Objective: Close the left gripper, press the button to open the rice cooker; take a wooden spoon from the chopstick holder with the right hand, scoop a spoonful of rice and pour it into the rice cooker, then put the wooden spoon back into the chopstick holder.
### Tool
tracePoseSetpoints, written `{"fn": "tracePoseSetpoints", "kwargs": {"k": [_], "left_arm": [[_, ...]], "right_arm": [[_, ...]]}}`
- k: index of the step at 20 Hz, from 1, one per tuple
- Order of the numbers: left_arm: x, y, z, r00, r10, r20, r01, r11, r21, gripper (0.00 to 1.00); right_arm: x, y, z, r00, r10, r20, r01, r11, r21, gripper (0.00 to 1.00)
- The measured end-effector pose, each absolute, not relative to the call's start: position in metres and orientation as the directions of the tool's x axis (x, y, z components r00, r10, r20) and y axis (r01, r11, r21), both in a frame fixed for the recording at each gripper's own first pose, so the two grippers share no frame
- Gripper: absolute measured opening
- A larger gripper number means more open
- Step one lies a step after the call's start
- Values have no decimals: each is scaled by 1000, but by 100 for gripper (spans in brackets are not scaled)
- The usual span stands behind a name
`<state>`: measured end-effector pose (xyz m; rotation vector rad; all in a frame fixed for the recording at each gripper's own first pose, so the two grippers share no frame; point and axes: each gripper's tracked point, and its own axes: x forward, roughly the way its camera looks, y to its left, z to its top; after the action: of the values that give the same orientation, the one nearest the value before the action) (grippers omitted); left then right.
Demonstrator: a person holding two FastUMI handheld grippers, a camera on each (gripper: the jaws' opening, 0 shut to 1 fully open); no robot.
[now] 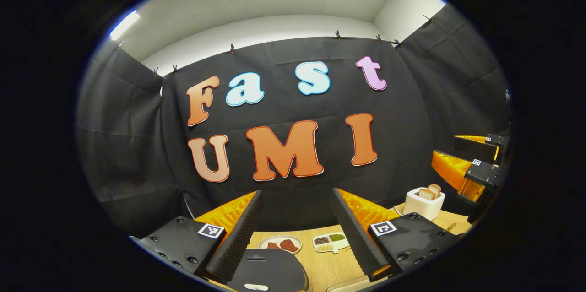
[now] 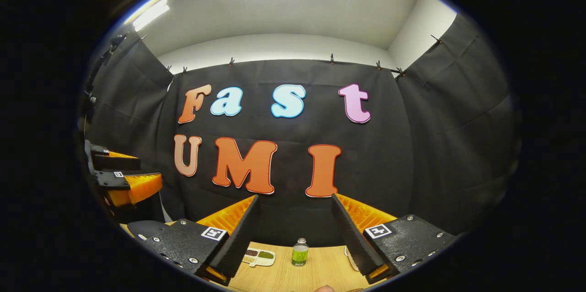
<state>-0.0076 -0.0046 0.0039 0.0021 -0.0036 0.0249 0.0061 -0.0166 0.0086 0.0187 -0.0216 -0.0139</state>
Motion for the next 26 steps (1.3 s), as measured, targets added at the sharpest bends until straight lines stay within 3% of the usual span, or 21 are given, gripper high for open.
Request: {"fn": "tracePoseSetpoints", "kwargs": {"k": [2,3,4,5,8,9,10,11,12,15,16,17,19,20,22,26], "left_arm": [[-9,0,6,999,43,12,-44,999,5,100],[-10,0,7,999,49,13,-50,999,9,100],[-12,1,8,999,52,16,-52,999,11,100],[-13,1,9,998,55,19,-55,998,12,100],[-15,6,10,998,66,20,-66,998,17,100],[-16,7,9,997,72,18,-72,997,20,100],[-17,9,10,997,76,16,-77,997,22,94],[-17,9,10,997,80,14,-80,996,24,94],[-17,10,10,996,83,13,-83,996,27,94],[-16,11,9,996,86,9,-87,996,29,94],[-16,11,9,996,86,5,-87,996,28,94],[-15,11,7,996,88,2,-88,996,26,94],[-14,14,4,996,93,-8,-93,995,22,94],[-12,16,4,995,97,-15,-97,995,18,94],[-11,20,1,994,106,-25,-105,994,8,100],[-8,23,-6,992,112,-52,-112,994,0,100]], "right_arm": [[8,-18,9,1000,-17,21,17,1000,25,99],[9,-18,11,1000,-15,22,14,999,28,94],[11,-18,12,1000,-14,23,13,999,30,99],[13,-17,14,1000,-12,27,11,999,32,94],[14,-16,18,999,-8,38,7,999,41,99],[15,-15,19,999,-6,40,5,999,44,94],[15,-14,18,999,-3,40,2,999,46,99],[15,-13,18,999,-2,39,0,999,49,94],[14,-13,17,999,1,38,-3,999,51,99],[15,-16,16,999,-3,41,1,999,51,94],[14,-18,17,999,-5,40,3,999,51,99],[14,-19,16,999,-5,40,3,999,49,94],[14,-21,13,999,-7,36,5,999,43,99],[13,-22,11,999,-7,33,6,999,39,94],[11,-24,9,1000,-9,29,8,999,35,94],[13,-27,6,1000,-9,22,8,999,39,94]]}}
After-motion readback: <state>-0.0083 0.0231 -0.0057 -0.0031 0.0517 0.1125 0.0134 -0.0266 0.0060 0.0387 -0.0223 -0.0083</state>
